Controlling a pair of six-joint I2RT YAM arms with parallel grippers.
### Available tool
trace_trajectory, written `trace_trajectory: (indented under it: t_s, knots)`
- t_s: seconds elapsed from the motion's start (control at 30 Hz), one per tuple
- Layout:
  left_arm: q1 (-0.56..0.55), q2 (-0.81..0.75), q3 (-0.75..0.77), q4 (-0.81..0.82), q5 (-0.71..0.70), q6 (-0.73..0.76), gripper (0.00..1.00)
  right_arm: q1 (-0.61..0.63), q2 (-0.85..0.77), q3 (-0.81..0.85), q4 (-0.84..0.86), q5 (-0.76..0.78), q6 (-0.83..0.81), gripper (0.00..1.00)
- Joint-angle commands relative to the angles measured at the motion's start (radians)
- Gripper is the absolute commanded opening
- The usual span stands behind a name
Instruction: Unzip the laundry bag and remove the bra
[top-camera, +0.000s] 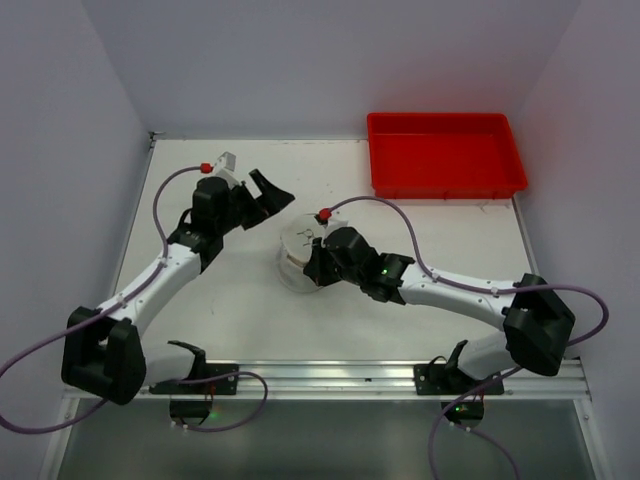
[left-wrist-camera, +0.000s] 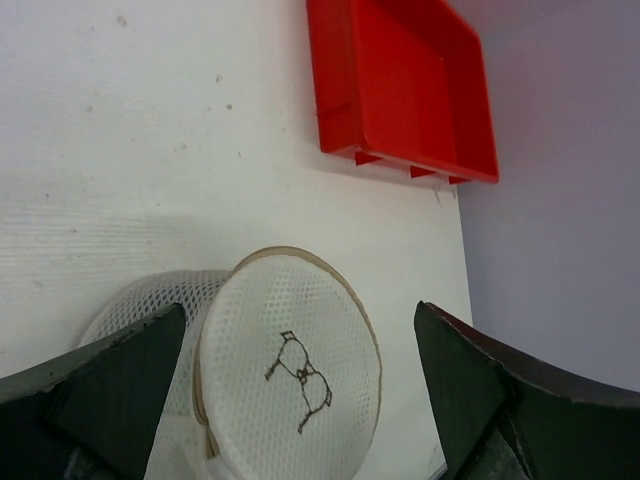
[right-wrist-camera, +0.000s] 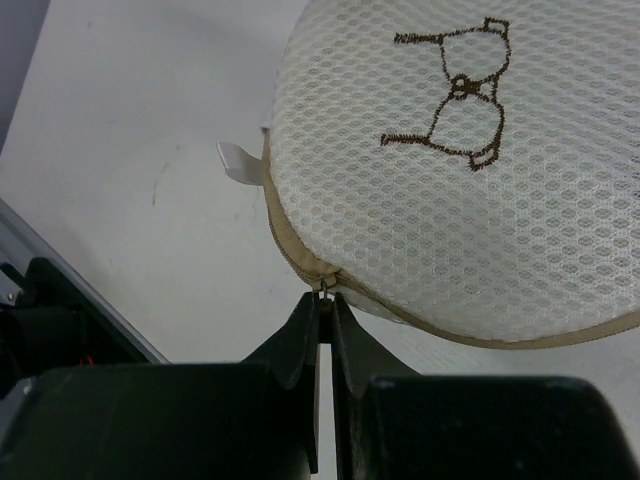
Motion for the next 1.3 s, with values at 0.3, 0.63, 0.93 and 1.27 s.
trace_trajectory:
  t_s: [0.3, 0.63, 0.93, 1.27]
  knots:
    - [-0.110, -0.331, -0.254, -0.142, -0.169, -0.165, 0.91, 0.000, 0.082, 0.111, 0.109, 0.050, 0.052, 0.00]
    - [-0.207, -0.230, -0.260, -0.031, -0.209, -0.228, 0.36, 0.011, 0.064, 0.071, 0.110, 0.044, 0.037, 0.00]
    - [-0.155, -0.239, -0.257, -0.113, -0.196, -0.139, 0.00, -0.173, -0.128, -0.162, 0.042, 0.027, -0.070, 0.00]
    - [0.014, 0.003, -0.032, -0.198, 0.056, 0.236, 0.00, -0.260, -0.231, -0.172, -0.006, -0.158, -0.181, 0.00]
